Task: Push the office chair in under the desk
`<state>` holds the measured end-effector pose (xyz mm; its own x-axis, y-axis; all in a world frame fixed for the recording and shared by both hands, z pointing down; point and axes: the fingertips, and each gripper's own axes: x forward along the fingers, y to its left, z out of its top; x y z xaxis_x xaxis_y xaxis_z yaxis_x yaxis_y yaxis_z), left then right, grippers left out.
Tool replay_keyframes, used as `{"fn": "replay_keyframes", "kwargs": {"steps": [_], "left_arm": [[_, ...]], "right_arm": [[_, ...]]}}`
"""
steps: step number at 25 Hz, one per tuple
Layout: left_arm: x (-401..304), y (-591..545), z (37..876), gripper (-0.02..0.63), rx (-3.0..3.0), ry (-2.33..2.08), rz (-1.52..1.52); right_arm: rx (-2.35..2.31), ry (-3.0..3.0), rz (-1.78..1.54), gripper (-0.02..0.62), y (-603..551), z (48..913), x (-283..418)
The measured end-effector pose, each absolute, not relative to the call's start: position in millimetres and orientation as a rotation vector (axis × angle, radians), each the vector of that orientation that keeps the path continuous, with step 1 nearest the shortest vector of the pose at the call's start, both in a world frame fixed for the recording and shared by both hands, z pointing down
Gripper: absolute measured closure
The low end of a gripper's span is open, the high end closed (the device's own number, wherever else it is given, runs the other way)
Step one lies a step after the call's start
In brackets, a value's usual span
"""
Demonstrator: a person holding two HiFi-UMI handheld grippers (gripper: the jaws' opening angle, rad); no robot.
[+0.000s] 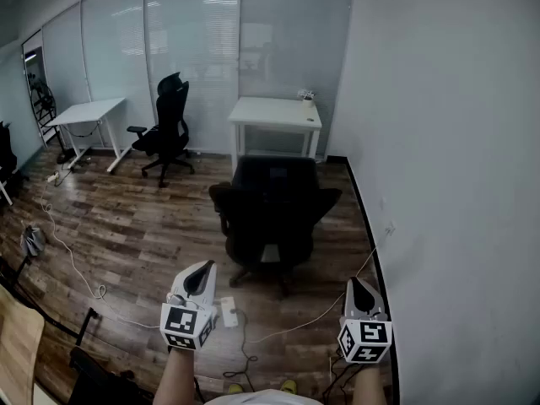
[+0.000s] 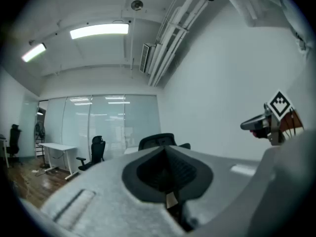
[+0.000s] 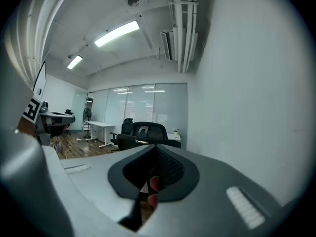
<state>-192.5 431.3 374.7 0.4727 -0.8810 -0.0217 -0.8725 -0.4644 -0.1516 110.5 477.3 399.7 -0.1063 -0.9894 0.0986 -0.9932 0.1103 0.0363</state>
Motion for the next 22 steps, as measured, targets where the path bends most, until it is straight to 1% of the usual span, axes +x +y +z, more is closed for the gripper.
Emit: {"fn": "replay_keyframes", "kwargs": {"steps": [22], "left_arm": [[-187.8,433.0,375.7,0.606,-2.554,1.549,-0.117]], "right_arm": [[1.986,-2.298,0.018,0.589,473.6,400.2,100.3]]}}
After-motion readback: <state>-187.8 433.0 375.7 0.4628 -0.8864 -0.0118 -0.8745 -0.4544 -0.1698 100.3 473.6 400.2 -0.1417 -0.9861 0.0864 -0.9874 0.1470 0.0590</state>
